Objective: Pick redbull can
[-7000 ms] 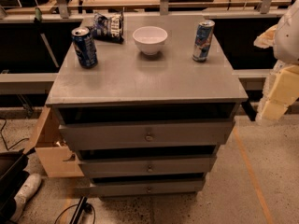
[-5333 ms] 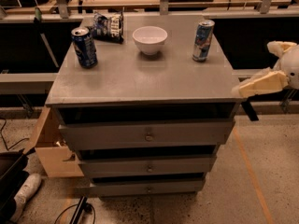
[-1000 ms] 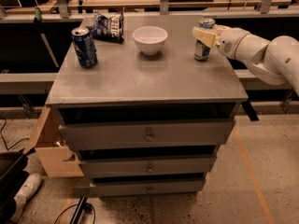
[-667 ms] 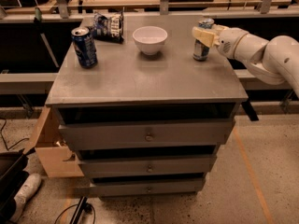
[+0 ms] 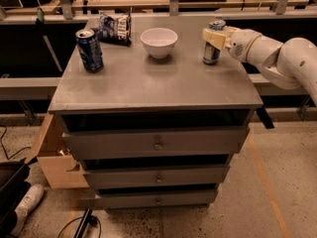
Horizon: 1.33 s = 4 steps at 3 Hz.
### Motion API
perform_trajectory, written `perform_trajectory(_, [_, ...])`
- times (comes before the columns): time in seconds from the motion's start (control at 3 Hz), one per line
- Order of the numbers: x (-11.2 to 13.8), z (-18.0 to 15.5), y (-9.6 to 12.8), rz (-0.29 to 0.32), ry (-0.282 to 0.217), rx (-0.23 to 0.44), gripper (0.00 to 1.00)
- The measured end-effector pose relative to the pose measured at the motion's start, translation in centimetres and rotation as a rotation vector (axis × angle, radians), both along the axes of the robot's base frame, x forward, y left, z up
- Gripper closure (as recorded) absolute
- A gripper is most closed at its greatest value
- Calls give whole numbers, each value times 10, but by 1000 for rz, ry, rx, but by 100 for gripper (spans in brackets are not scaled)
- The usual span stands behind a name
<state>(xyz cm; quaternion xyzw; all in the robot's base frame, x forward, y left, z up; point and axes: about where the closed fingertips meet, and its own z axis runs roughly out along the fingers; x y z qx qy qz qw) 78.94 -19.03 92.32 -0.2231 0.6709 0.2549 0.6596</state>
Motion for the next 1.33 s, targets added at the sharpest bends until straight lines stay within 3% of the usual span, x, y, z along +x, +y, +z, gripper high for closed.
perform_trajectory(0.33, [1, 46, 1, 21, -32, 21, 100])
perform_trajectory(1.0, [-13, 155, -10, 29, -151, 37, 100])
perform_trajectory(1.33, [-13, 155, -10, 29, -151, 37, 100])
